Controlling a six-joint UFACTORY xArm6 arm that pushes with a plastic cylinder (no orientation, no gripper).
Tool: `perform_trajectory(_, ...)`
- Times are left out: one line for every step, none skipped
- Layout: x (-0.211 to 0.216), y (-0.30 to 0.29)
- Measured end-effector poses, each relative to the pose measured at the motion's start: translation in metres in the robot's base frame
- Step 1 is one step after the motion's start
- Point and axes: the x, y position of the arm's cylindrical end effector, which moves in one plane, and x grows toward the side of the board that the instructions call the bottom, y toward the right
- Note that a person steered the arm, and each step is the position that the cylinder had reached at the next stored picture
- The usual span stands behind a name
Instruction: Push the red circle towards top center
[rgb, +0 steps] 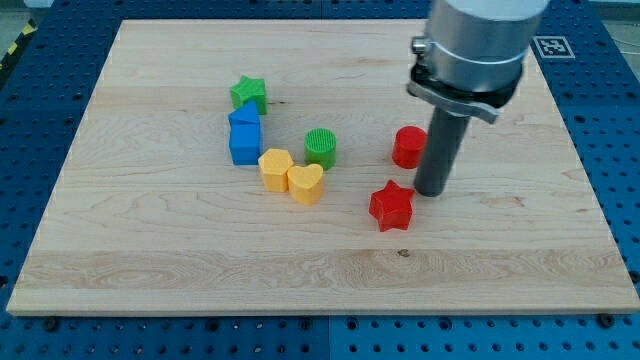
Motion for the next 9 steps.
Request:
perform_trajectory(-0.012, 0.018)
perform_trajectory(-0.037, 0.002)
perform_trajectory(-0.045, -0.011)
perform_trajectory(-0.053, -0.038)
perform_trajectory(-0.053, -0.045)
perform_trajectory(-0.053, -0.045)
perform_trajectory(-0.056, -0.054)
perform_trajectory(-0.072, -0.057)
perform_trajectory(-0.078, -0.057)
